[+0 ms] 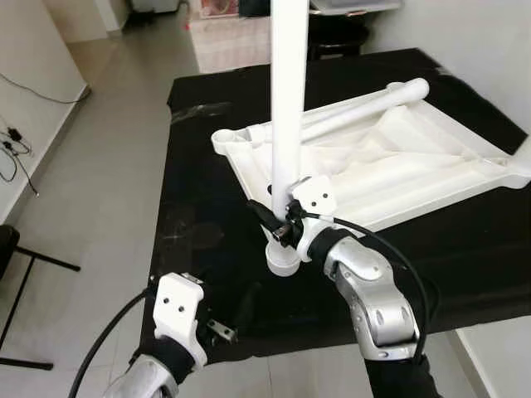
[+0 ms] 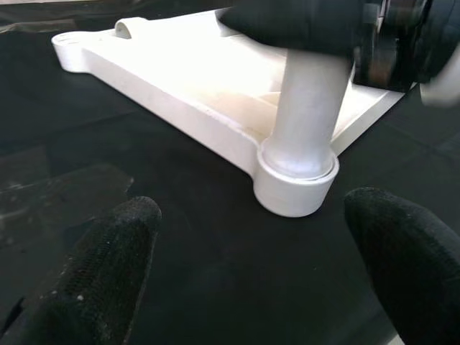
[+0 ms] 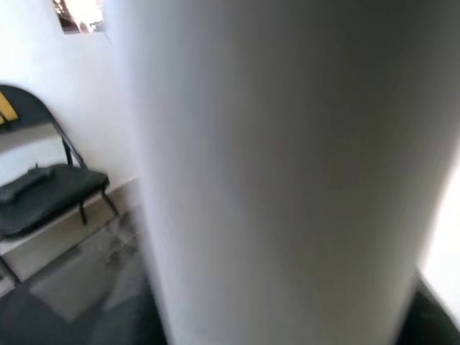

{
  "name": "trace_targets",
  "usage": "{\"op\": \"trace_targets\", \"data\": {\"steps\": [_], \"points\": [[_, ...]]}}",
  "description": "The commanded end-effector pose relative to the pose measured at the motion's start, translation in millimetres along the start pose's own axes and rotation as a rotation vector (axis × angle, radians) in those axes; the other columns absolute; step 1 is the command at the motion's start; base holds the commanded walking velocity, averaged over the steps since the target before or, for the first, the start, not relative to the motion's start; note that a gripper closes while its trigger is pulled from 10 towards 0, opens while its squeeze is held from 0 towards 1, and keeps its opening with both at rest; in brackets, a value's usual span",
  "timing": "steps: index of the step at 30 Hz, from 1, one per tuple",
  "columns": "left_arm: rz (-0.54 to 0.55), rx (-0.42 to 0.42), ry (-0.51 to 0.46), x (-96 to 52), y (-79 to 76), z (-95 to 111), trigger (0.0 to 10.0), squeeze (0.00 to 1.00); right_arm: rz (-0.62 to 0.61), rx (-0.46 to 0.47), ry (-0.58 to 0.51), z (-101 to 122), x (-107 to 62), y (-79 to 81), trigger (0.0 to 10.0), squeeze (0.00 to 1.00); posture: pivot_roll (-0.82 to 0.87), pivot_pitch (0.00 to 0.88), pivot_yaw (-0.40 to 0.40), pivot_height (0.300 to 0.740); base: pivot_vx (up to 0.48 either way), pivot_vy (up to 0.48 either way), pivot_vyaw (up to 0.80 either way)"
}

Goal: Building children table

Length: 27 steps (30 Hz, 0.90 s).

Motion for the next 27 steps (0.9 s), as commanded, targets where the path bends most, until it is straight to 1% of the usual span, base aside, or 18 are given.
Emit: {"op": "trace_targets", "data": {"steps": [1,2,4,6,7,9,11,13,14,16,18,19,20,21,22,23,26,27], "points": [[0.025,0.011,0.026,-1.3,3.7,-5.8,10.0,0.0,-0.02,0.067,0.057,-20.3,-4.6,-5.8,10.0,1.0,-0.04,0.154,0.034,0.74,0.0,0.0,0.0],[0.032,0.014,0.03,-0.7,5.3,-6.6,10.0,0.0,-0.011,0.071,0.043,-18.8,-9.4,-1.5,10.0,1.0,-0.04,0.154,0.035,0.74,0.0,0.0,0.0],[0.036,0.016,0.032,-0.2,6.2,-7.1,10.0,0.0,-0.01,0.071,0.037,-18.0,-13.1,0.9,10.0,1.0,-0.04,0.153,0.035,0.74,0.0,0.0,0.0],[0.08,0.003,0.039,0.1,12.5,-8.9,10.0,0.0,-0.032,0.071,0.031,-21.0,-25.3,-3.2,10.0,1.0,-0.05,0.152,0.035,0.74,0.0,0.0,0.0],[0.08,0.003,0.039,0.1,12.5,-8.9,10.0,0.0,-0.032,0.071,0.031,-21.0,-25.3,-3.2,10.0,1.0,-0.05,0.152,0.035,0.74,0.0,0.0,0.0],[0.133,-0.004,0.048,-0.6,19.5,-10.7,10.0,0.0,-0.057,0.066,0.019,-24.1,-36.2,-9.2,10.0,1.0,-0.06,0.153,0.034,0.74,0.0,0.0,0.0],[0.133,-0.004,0.048,-0.6,19.5,-10.7,10.0,0.0,-0.057,0.066,0.019,-24.1,-36.2,-9.2,10.0,1.0,-0.06,0.153,0.034,0.74,0.0,0.0,0.0],[0.212,0.003,0.071,-3.6,29.9,-14.5,10.0,0.0,-0.078,0.065,0.008,-26.5,-52.0,-13.0,10.0,1.0,-0.07,0.15,0.038,0.74,0.0,0.0,0.0],[0.212,0.003,0.071,-3.6,29.9,-14.5,10.0,0.0,-0.078,0.065,0.008,-26.5,-52.0,-13.0,10.0,1.0,-0.07,0.15,0.038,0.74,0.0,0.0,0.0],[0.278,0.022,0.092,-6.4,38.5,-18.0,10.0,0.0,-0.073,0.056,0.011,-30.2,-64.9,-12.3,10.0,1.0,-0.08,0.144,0.037,0.74,0.0,0.0,0.0],[0.294,0.031,0.097,-7.0,40.5,-18.8,10.0,0.0,-0.071,0.052,0.013,-31.2,-67.5,-12.5,10.0,1.0,-0.08,0.142,0.037,0.74,0.0,0.0,0.0],[0.305,0.042,0.1,-7.1,41.7,-19.2,10.0,0.0,-0.081,0.05,0.016,-32.5,-69.6,-14.9,10.0,0.0,-0.08,0.139,0.037,0.74,0.0,0.0,0.0],[0.305,0.042,0.1,-7.1,41.7,-19.2,10.0,0.0,-0.081,0.05,0.016,-32.5,-69.6,-14.9,10.0,0.0,-0.08,0.139,0.037,0.74,0.0,0.0,0.0],[0.316,0.059,0.106,-6.6,42.7,-20.3,10.0,0.0,-0.124,0.052,0.028,-36.1,-71.7,-22.3,10.0,0.0,-0.08,0.132,0.037,0.74,0.0,0.0,0.0],[0.319,0.066,0.11,-6.2,43.0,-21.0,10.0,0.0,-0.148,0.054,0.035,-38.2,-72.2,-26.1,10.0,0.0,-0.08,0.132,0.037,0.74,0.0,0.0,0.0],[0.319,0.066,0.11,-6.2,43.0,-21.0,10.0,0.0,-0.148,0.054,0.035,-38.2,-72.2,-26.1,10.0,0.0,-0.08,0.132,0.037,0.74,0.0,0.0,0.0],[0.351,0.114,0.132,-6.7,45.8,-23.0,10.0,0.0,-0.288,0.045,0.08,-49.4,-72.8,-48.5,10.0,0.0,-0.07,0.121,0.043,0.74,0.0,0.0,0.0],[0.351,0.114,0.132,-6.7,45.8,-23.0,10.0,0.0,-0.288,0.045,0.08,-49.4,-72.8,-48.5,10.0,0.0,-0.07,0.121,0.043,0.74,0.0,0.0,0.0]]}}
Point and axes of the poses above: a point about 5 cm out from each wrist's last joint towards the gripper, its own x axis pointing out of the wrist towards the gripper, its own z axis along the axis of the wrist's last joint, y = z × x, the point moved 4 cm from there along x, pointing out of the wrist towards the gripper, and after that the axes turned 11 degrees about x, right-handed, at the moved point
